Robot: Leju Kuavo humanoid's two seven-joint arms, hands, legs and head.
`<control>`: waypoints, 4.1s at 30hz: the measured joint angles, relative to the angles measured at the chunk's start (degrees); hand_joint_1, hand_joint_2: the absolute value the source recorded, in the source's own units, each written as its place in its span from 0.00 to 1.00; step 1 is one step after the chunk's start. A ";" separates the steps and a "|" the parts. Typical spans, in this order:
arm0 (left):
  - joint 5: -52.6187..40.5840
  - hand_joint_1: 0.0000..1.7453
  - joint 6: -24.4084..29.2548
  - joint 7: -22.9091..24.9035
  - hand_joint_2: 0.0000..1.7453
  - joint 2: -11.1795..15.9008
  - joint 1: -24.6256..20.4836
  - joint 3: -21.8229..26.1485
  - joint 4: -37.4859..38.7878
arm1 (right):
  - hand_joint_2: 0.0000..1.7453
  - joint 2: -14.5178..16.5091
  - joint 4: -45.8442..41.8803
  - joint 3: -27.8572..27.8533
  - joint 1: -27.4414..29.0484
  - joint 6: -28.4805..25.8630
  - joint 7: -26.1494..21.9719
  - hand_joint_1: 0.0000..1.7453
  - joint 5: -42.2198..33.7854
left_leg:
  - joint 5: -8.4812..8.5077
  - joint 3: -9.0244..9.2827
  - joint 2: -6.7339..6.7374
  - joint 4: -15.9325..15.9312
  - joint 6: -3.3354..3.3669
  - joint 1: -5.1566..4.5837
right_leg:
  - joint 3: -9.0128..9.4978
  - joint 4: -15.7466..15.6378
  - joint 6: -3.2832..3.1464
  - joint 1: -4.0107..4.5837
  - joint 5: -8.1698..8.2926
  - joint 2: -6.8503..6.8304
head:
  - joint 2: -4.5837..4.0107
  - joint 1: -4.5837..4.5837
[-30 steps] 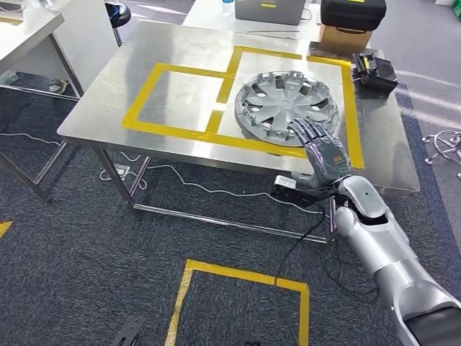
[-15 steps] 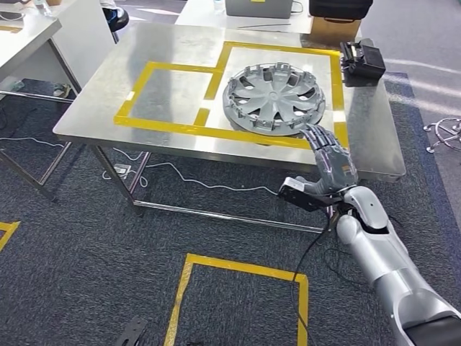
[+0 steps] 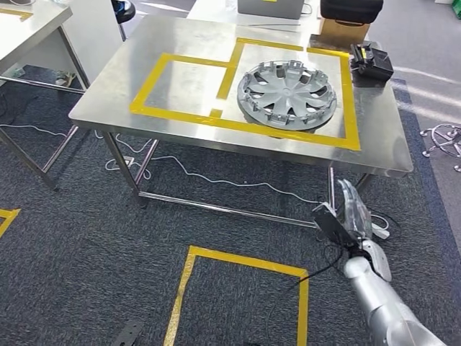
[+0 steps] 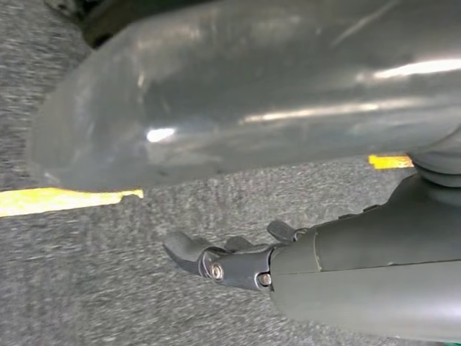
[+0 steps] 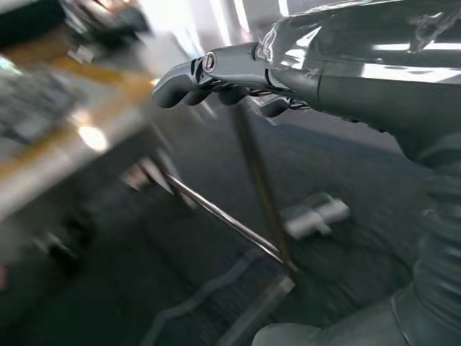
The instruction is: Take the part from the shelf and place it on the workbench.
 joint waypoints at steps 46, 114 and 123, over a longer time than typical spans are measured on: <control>0.88 0.00 0.89 0.37 0.00 -0.32 1.24 2.37 0.00 | 0.00 11.96 20.35 -29.91 21.08 12.40 18.26 0.00 -15.58 | 3.98 0.46 -0.04 -4.74 -0.64 0.56 | 8.01 -11.70 -1.08 0.30 1.65 0.20 | 0.00 0.18; 0.72 0.00 1.37 0.37 0.00 -0.48 1.62 2.42 -0.02 | 0.00 12.62 20.85 -30.07 21.59 12.05 20.30 0.00 -12.02 | -0.22 1.33 -4.36 -0.67 -0.45 -0.28 | 9.03 -9.23 -1.12 -0.23 1.13 2.20 | -0.02 -0.92; 0.60 0.00 1.31 0.37 0.00 -0.39 1.61 2.42 -0.02 | 0.00 12.64 20.92 -30.09 21.52 12.08 20.60 0.00 -11.87 | -4.44 -3.84 -1.30 7.58 -3.20 -0.32 | 12.40 -16.67 -3.28 -0.47 3.61 1.09 | -0.01 -1.68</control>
